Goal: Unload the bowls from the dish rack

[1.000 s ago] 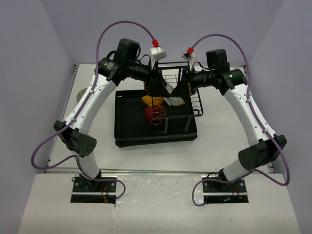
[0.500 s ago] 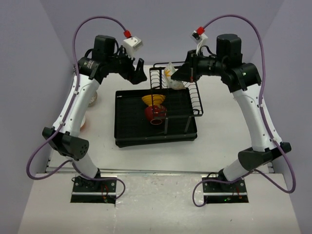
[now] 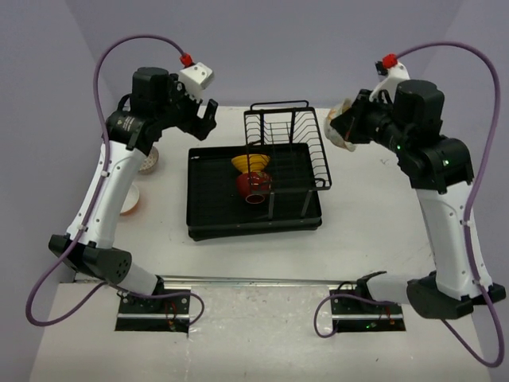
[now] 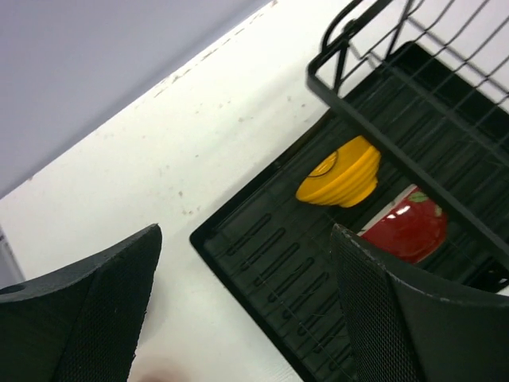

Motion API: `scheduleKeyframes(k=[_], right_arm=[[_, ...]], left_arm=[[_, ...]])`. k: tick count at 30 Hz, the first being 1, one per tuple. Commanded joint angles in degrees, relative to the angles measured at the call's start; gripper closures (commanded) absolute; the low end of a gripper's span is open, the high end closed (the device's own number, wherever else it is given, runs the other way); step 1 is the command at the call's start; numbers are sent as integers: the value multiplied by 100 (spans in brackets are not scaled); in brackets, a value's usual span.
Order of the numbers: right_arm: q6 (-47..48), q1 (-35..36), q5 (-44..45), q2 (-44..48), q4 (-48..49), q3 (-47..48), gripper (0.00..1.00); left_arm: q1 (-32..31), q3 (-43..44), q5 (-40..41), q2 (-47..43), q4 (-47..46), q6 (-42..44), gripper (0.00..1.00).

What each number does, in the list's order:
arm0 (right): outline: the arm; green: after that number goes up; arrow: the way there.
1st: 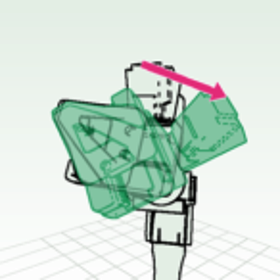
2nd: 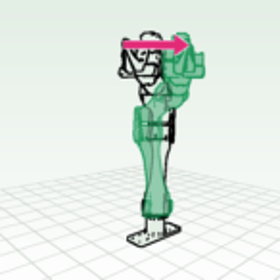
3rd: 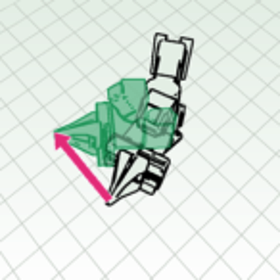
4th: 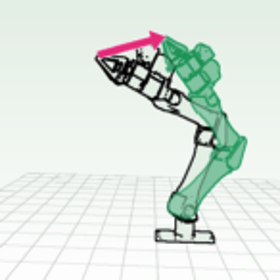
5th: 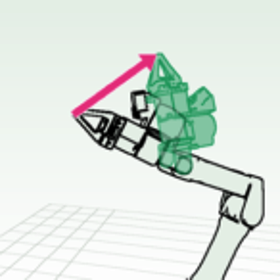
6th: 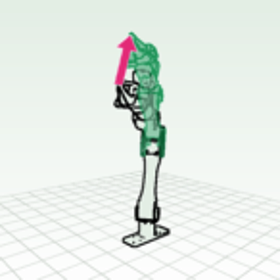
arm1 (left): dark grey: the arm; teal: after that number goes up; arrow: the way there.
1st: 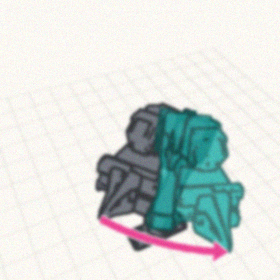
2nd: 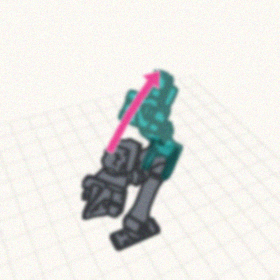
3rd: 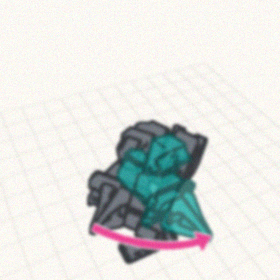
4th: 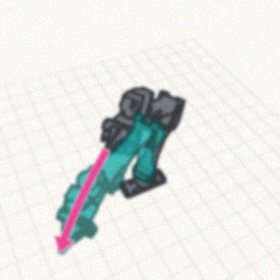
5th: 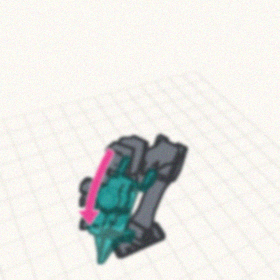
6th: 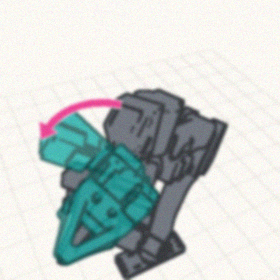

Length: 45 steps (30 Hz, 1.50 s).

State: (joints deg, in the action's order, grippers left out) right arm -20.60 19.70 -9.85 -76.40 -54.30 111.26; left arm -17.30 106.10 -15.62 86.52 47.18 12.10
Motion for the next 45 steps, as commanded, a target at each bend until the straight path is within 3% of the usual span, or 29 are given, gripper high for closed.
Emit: scheduleKeyframes(k=[1, 4, 6, 9, 14, 23, 33, 40, 45], right_arm=[[-303, -142, 1579, 590, -106, -280, 100], [-558, -378, 2485, 941, -309, -999, 100], [-742, -624, 2593, 1065, -283, -1770, 100], [-1006, -1353, 2102, 1145, -55, -2833, 100], [-1007, -1855, 1356, 655, 649, -3953, 100], [-692, -2681, 1485, -1182, 1036, -3727, 100], [-331, -2937, 2979, -2501, 510, -2892, 100], [-278, -2937, 3305, -3011, 359, -2715, 100], [-208, -2928, 3375, -3249, 298, -2706, 100]], left_arm=[[60, -213, 901, -13, -236, 267, 13], [104, -292, 1481, 172, -104, 249, 13], [165, -371, 1797, 312, -34, 223, 13], [314, -485, 1756, 471, 116, 109, 14], [412, -617, 1685, 497, 178, 91, 14], [455, -319, 1623, 515, 424, 100, 14], [491, -283, 1676, 681, 520, 117, 14], [552, -37, 396, 1226, 986, 152, 14], [570, 7, -73, 1534, 943, 319, 14]])
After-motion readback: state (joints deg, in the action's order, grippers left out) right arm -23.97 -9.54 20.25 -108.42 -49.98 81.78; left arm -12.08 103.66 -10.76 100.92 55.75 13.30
